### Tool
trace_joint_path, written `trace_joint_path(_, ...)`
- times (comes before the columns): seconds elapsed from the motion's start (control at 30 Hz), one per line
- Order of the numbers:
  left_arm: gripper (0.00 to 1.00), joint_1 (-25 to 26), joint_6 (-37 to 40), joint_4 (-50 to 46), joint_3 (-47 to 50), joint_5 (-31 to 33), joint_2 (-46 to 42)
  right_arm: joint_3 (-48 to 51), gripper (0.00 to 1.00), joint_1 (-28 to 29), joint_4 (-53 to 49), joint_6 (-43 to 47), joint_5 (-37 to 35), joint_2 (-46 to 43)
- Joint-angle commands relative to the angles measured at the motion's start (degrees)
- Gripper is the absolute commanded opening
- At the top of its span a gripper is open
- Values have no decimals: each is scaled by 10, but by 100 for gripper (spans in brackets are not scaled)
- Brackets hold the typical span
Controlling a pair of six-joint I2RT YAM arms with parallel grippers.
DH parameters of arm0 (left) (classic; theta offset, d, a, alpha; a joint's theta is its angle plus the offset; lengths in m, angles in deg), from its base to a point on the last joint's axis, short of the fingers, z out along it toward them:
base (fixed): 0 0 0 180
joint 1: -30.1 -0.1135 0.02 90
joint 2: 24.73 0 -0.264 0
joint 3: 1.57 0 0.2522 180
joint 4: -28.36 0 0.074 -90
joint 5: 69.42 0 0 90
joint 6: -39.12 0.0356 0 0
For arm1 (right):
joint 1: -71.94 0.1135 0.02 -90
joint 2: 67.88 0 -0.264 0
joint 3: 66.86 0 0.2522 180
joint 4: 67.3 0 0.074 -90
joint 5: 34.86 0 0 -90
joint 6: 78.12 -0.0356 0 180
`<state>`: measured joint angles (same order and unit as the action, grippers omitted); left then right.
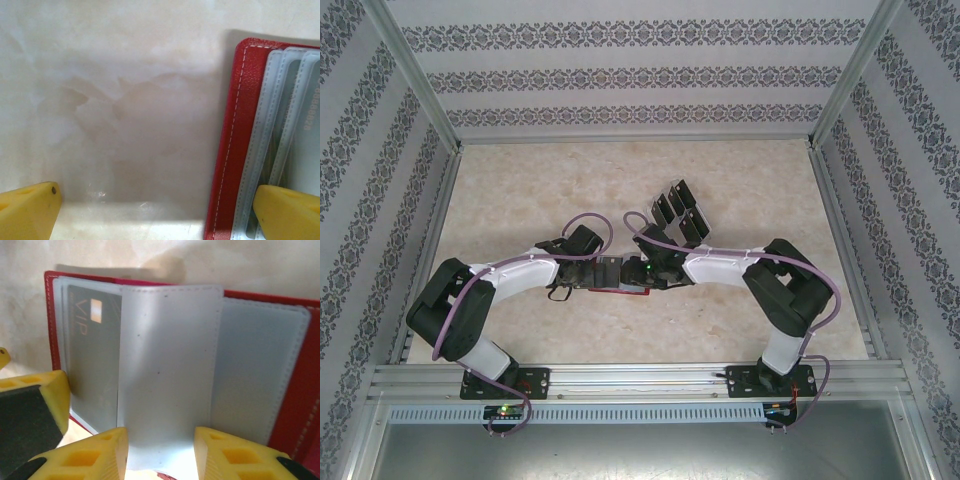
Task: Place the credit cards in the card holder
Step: Flip over the card slot in the card holder.
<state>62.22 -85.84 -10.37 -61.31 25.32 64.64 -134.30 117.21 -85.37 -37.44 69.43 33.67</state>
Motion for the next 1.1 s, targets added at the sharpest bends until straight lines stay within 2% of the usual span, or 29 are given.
trace_joint_path(0.0, 100, -5, -5, -1, 14, -4, 3, -10, 40, 5, 29, -15, 14, 13)
trace_joint_path(0.27, 100, -5, -15, -11, 14, 6, -13, 1, 40, -1, 83, -46, 33, 17)
trace_joint_path(0.7, 100, -12, -110, -39, 32, 87, -136, -11, 40, 0, 88, -52, 39, 25)
trace_joint_path(1.07, 100, -37, -129, -39, 49, 76, -185, -43, 40, 5, 84, -56, 45, 45)
